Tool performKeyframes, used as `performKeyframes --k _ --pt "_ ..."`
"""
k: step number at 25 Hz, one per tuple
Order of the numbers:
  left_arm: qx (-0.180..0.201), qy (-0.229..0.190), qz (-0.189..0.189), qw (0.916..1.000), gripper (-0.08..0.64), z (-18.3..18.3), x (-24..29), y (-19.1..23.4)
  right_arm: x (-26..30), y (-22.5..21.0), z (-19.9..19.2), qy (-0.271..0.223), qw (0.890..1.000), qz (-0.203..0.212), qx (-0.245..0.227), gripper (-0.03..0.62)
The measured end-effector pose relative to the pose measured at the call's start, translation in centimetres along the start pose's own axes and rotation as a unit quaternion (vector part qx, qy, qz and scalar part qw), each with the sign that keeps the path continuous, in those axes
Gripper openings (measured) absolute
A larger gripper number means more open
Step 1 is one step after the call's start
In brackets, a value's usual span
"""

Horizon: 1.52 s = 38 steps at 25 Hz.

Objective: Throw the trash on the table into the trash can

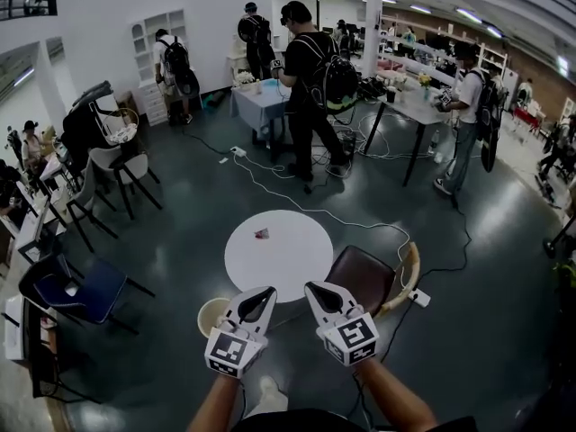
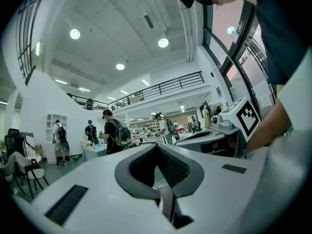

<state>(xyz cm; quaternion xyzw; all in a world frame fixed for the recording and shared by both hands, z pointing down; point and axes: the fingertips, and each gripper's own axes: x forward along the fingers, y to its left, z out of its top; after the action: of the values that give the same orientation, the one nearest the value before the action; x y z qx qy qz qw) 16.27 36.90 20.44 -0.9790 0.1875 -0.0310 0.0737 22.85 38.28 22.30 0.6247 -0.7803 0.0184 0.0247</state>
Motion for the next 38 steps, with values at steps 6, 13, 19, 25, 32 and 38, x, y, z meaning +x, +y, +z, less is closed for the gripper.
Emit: performKeyframes --k 6,13,19,25,32,38 --pt "-0.008 -0.006 -0.007 0.9999 0.015 0.1 1.7 5.8 5.6 -1.0 1.3 0.001 1.0 -0.008 -0.004 0.018" --pt "-0.025 -0.012 -0.007 0.9996 0.015 -0.6 2.6 13.0 12.4 -1.2 2.2 0.001 1.0 -0.015 -0.004 0.018" --pt "-0.035 -0.039 -0.024 0.9983 0.015 -0.8 2.9 17.3 17.1 -0.6 2.3 0.005 1.0 -0.021 -0.009 0.018" --pt "-0.054 -0.04 -0.026 0.9974 0.015 -2.2 1.8 21.8 21.6 1.1 2.2 0.009 1.0 -0.021 -0.013 0.018" --pt "-0.051 -0.024 -0.027 0.998 0.015 -4.2 0.7 25.1 24.7 2.4 1.2 0.026 0.999 -0.029 -0.011 0.018" --pt "-0.057 -0.015 -0.022 0.998 0.015 -5.8 0.9 26.9 26.4 2.6 0.7 0.024 0.999 -0.029 -0.01 0.018"
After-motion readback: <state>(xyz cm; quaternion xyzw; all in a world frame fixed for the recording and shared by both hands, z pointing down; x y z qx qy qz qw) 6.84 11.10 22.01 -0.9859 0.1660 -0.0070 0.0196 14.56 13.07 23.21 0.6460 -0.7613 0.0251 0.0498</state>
